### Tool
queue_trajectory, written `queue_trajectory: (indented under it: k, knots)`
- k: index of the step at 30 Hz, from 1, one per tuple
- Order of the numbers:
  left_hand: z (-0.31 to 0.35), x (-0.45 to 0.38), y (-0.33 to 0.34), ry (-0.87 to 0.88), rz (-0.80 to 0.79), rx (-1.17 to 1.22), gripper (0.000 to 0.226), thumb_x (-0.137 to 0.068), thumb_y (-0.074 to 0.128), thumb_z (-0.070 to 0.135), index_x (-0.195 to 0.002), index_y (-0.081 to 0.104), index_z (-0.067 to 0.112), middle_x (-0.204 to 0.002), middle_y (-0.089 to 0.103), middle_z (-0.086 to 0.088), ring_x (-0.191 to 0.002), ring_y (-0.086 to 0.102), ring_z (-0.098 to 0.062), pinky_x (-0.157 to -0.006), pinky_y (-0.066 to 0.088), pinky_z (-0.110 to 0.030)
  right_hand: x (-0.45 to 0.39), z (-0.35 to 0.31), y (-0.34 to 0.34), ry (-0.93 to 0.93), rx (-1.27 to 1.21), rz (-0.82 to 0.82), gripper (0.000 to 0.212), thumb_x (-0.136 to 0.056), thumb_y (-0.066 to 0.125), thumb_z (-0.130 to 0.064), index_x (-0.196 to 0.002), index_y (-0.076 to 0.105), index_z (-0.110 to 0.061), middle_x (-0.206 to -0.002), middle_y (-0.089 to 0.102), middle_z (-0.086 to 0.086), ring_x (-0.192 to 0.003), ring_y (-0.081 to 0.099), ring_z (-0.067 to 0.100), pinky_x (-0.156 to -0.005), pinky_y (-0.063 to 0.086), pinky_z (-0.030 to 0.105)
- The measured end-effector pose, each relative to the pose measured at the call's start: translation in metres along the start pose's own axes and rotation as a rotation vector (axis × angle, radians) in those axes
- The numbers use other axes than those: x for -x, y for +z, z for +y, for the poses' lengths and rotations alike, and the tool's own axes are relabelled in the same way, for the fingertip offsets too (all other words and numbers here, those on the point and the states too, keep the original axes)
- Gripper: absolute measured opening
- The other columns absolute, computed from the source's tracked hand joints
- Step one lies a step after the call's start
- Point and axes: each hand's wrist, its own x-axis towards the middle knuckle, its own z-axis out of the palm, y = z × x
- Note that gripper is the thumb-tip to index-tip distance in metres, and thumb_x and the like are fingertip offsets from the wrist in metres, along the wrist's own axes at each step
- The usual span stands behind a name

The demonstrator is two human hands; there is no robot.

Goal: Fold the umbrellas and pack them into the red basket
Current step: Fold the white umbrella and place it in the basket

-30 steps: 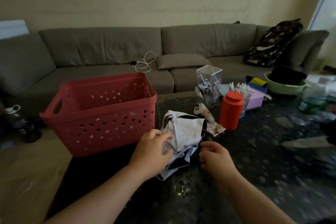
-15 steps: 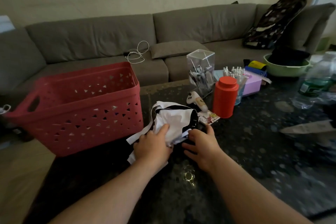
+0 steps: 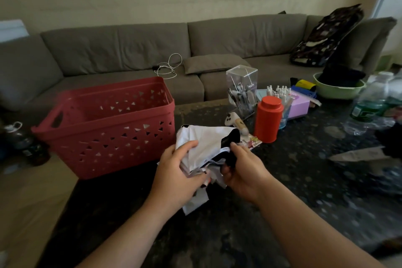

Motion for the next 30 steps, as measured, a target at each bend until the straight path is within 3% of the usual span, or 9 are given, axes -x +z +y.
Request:
queue_trajectory:
  k: [5, 9, 11, 15, 21, 23, 26, 28, 30]
  knots:
    - [0.042, 0.034, -0.042, 0.009, -0.06, 0.09, 0.076, -0.062, 0.067, 0.089, -0.133, 0.047, 0.069, -0.158, 0.01, 0.037, -0.153, 0.01, 0.001, -0.119, 0.022, -0.031, 0.051, -0.021, -0.003, -0.228, -0.008, -0.036, 0.019, -0.11, 0.048, -0.028, -0.107, 0.06, -0.014, -0.079, 0.056, 0.011, -0.055, 0.049, 0.018, -0.052, 0.038, 0.03]
    - [0.069, 0.048, -0.066, 0.022, 0.212, 0.144, 0.043, -0.077, 0.049, 0.071, -0.118, 0.061, 0.062, -0.145, 0.039, 0.024, -0.144, 0.032, -0.007, -0.119, 0.033, -0.03, 0.088, -0.028, -0.001, -0.522, 0.392, -0.009, 0.017, -0.111, 0.046, -0.028, -0.11, 0.054, -0.013, -0.088, 0.056, 0.011, -0.069, 0.053, 0.021, -0.061, 0.045, 0.038]
    - [0.082, 0.051, -0.072, 0.118, 0.212, 0.112, 0.049, -0.084, 0.052, 0.064, -0.132, 0.057, 0.057, -0.139, 0.045, 0.031, -0.14, 0.041, -0.007, -0.118, 0.04, -0.043, 0.102, -0.027, 0.004, -0.709, 0.613, -0.034, 0.01, -0.109, 0.049, -0.026, -0.105, 0.054, -0.019, -0.091, 0.057, 0.01, -0.076, 0.055, 0.02, -0.068, 0.049, 0.043]
    - [0.086, 0.053, -0.084, 0.281, 0.112, 0.032, 0.053, -0.095, 0.045, 0.064, -0.147, 0.05, 0.053, -0.155, 0.04, 0.022, -0.148, 0.032, -0.003, -0.124, 0.031, -0.041, 0.122, -0.017, 0.014, -0.945, 0.882, -0.16, 0.003, -0.101, 0.052, -0.036, -0.1, 0.053, -0.034, -0.095, 0.059, -0.007, -0.086, 0.06, 0.015, -0.075, 0.054, 0.045]
    - [0.061, 0.042, -0.12, 0.238, -0.23, -0.626, 0.119, -0.064, 0.067, 0.084, -0.147, -0.018, 0.073, -0.165, 0.005, 0.033, -0.154, 0.002, -0.011, -0.118, 0.014, -0.047, 0.139, -0.012, 0.019, -0.994, 1.087, -0.34, 0.01, -0.101, 0.056, -0.03, -0.098, 0.053, -0.04, -0.093, 0.061, -0.009, -0.076, 0.061, 0.018, -0.06, 0.052, 0.037]
    - [0.054, 0.041, -0.12, 0.301, -0.246, -0.694, 0.127, -0.058, 0.072, 0.083, -0.153, -0.011, 0.067, -0.163, 0.019, 0.031, -0.156, 0.007, -0.01, -0.117, 0.014, -0.045, 0.139, -0.007, 0.024, -1.042, 1.215, -0.354, 0.006, -0.1, 0.058, -0.033, -0.102, 0.053, -0.037, -0.096, 0.058, -0.018, -0.084, 0.06, 0.008, -0.065, 0.048, 0.022]
    - [0.041, 0.042, -0.106, 0.298, -0.196, -0.617, 0.107, -0.059, 0.08, 0.07, -0.151, 0.027, 0.059, -0.137, 0.052, 0.027, -0.133, 0.048, -0.004, -0.109, 0.037, -0.039, 0.136, 0.003, 0.037, -1.078, 1.326, -0.435, 0.009, -0.1, 0.058, -0.036, -0.106, 0.051, -0.036, -0.099, 0.054, -0.022, -0.092, 0.054, 0.001, -0.074, 0.044, 0.018]
    - [0.031, 0.043, -0.1, 0.189, -0.197, -0.432, 0.074, -0.064, 0.085, 0.057, -0.131, 0.053, 0.059, -0.112, 0.059, 0.027, -0.105, 0.059, 0.004, -0.087, 0.051, -0.029, 0.135, 0.002, 0.042, -1.092, 1.406, -0.464, 0.017, -0.1, 0.055, -0.045, -0.115, 0.05, -0.039, -0.104, 0.056, -0.021, -0.093, 0.054, 0.0, -0.078, 0.047, 0.024]
    - [0.026, 0.046, -0.098, 0.124, -0.166, -0.35, 0.036, -0.071, 0.084, 0.048, -0.098, 0.063, 0.061, -0.092, 0.062, 0.02, -0.087, 0.061, 0.005, -0.068, 0.046, -0.022, 0.135, -0.01, 0.04, -1.138, 1.405, -0.34, 0.037, -0.094, 0.049, -0.061, -0.127, 0.047, -0.045, -0.108, 0.062, -0.017, -0.092, 0.06, 0.002, -0.078, 0.051, 0.026]
